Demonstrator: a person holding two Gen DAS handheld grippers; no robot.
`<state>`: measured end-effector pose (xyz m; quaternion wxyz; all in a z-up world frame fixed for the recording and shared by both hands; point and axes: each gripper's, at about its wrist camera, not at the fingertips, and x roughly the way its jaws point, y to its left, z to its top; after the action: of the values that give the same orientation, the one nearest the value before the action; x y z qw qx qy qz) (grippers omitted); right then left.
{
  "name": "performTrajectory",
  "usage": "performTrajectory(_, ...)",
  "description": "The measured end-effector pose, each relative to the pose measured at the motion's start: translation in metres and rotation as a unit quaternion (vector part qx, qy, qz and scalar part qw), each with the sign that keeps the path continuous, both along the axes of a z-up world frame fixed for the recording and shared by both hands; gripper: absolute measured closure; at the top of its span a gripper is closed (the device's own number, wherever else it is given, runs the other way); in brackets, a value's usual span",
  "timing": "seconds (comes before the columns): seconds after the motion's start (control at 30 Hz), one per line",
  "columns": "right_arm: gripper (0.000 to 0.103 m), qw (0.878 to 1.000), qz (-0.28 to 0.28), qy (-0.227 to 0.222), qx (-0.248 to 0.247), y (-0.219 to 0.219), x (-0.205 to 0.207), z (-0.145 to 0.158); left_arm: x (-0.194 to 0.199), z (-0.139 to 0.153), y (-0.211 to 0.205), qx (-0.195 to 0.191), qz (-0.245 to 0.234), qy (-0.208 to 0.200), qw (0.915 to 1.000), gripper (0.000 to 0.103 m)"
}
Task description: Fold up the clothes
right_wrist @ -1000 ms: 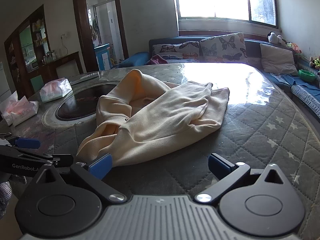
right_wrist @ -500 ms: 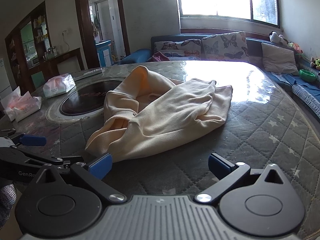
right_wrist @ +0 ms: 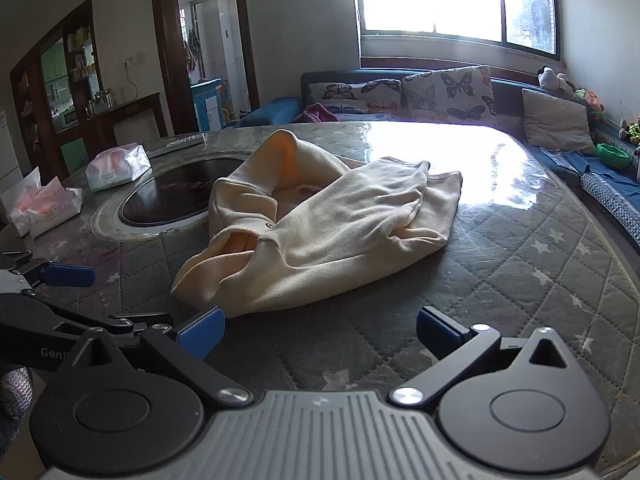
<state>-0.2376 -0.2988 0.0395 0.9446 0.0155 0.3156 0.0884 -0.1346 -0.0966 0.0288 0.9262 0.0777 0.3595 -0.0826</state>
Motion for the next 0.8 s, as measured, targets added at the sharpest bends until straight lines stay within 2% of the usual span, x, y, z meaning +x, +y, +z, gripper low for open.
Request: performTrajectory(0.8, 0.000, 1.000, -0.001, 0.005, -0.006, 0.0000, 0.0011, 0.0005, 0.0013, -0.0011, -0.0066, 0.007, -0.004, 0.004, 1.0000, 0.000)
